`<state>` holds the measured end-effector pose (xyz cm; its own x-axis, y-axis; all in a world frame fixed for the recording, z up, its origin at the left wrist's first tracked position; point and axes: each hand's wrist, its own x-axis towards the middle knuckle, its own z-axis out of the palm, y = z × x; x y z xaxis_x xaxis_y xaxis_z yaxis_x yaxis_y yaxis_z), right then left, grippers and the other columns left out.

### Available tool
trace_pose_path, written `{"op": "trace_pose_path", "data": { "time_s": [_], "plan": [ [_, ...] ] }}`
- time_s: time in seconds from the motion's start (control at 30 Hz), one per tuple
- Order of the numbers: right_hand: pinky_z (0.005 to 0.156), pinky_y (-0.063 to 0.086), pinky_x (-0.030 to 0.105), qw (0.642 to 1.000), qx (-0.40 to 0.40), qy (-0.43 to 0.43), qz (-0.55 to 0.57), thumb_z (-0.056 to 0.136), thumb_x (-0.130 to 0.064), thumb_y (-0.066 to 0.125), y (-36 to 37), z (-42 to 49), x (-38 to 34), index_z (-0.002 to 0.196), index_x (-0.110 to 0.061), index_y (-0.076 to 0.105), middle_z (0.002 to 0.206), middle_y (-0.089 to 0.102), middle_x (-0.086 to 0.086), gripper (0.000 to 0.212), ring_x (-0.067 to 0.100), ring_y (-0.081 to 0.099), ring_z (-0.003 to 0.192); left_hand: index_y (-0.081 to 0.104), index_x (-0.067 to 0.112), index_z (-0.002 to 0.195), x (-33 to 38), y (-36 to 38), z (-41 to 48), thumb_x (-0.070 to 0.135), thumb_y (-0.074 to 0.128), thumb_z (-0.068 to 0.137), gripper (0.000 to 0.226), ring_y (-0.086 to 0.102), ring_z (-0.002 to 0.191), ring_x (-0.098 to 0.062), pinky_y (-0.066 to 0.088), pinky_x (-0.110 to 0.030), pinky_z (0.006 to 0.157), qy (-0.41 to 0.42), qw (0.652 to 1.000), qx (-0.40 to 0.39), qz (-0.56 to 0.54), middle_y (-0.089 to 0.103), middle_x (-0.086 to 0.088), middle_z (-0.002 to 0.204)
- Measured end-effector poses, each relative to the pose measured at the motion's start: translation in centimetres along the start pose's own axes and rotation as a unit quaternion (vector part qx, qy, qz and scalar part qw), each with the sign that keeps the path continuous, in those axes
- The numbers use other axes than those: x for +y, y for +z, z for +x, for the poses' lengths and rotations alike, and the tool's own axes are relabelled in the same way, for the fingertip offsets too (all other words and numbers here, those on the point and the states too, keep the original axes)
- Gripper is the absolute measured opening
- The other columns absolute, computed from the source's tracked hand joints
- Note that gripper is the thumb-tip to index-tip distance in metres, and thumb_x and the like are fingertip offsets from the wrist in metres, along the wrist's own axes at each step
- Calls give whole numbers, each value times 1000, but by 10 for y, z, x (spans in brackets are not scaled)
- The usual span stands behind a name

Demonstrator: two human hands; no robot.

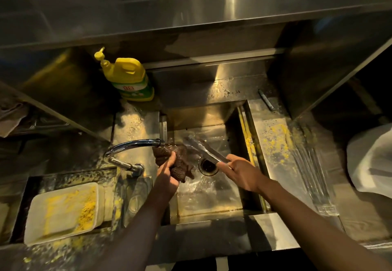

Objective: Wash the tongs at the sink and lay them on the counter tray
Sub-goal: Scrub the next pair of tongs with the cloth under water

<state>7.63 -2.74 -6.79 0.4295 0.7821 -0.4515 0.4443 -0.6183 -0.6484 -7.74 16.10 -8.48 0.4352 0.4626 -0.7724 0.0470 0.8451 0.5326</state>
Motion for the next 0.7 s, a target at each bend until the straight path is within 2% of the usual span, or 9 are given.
{"op": "trace_pose_path", "data": {
  "time_s": [0.07,0.17,0.3,0.37,0.43,0.5,0.53,0.6,0.7],
  "plan": [
    [71,50,33,999,-29,14,36,98,-63,42,9,-1,-9,82,-30,61,84,58,-4,41,12,60,75,73,7,89,-5,2,1,10,44,100,31,62,99,-32,52,-44,91,-2,1000,-9,-16,75,-10,87],
    [72,45,31,997,-59,-18,47,102,-58,38,25,4,-25,92,-19,69,87,57,0,51,15,59,80,60,7,87,-5,16,-2,10,34,103,31,67,71,-25,53,-35,67,-30,1000,6,-6,71,-7,63],
    [72,46,39,993,-65,-25,99,102,-59,34,43,6,-36,75,-20,63,76,53,2,55,15,53,71,68,12,108,-5,27,7,24,58,97,20,65,73,-18,54,-30,63,-52,996,58,42,70,-6,89],
    [70,44,38,990,-70,-22,120,102,-61,33,45,6,-36,69,-23,57,70,50,1,56,14,50,67,66,10,117,-2,29,13,32,73,85,39,64,70,-19,52,-25,52,-41,992,65,99,70,-5,90],
    [68,43,35,989,-63,-16,133,100,-64,33,40,8,-36,68,-22,56,69,49,0,57,13,50,66,62,14,120,2,32,14,35,76,81,46,64,83,-20,57,-32,67,-14,991,77,111,68,-6,100],
    [66,43,33,990,-56,-21,126,100,-65,34,34,12,-40,69,-17,57,69,49,1,61,13,49,65,62,24,112,1,33,14,34,70,87,28,59,103,-17,50,-43,97,-7,998,56,32,63,-2,111],
    [65,43,33,990,-59,-26,123,100,-64,34,31,14,-42,71,-13,57,69,49,2,63,13,49,65,69,23,104,-3,31,15,33,67,90,17,60,104,-17,47,-42,100,5,999,26,-21,64,-3,113],
    [66,44,32,990,-64,-26,123,101,-62,35,26,15,-43,76,-12,58,70,50,3,60,13,49,66,76,19,91,-7,25,10,28,63,93,16,65,97,-16,51,-33,92,41,998,2,-58,69,-3,103],
    [69,46,35,995,-64,-40,69,101,-62,35,8,17,-31,73,-22,56,72,53,3,53,13,51,67,67,13,92,5,18,12,4,56,94,15,67,88,-24,58,-28,60,47,996,25,67,69,-8,89]
  ]
}}
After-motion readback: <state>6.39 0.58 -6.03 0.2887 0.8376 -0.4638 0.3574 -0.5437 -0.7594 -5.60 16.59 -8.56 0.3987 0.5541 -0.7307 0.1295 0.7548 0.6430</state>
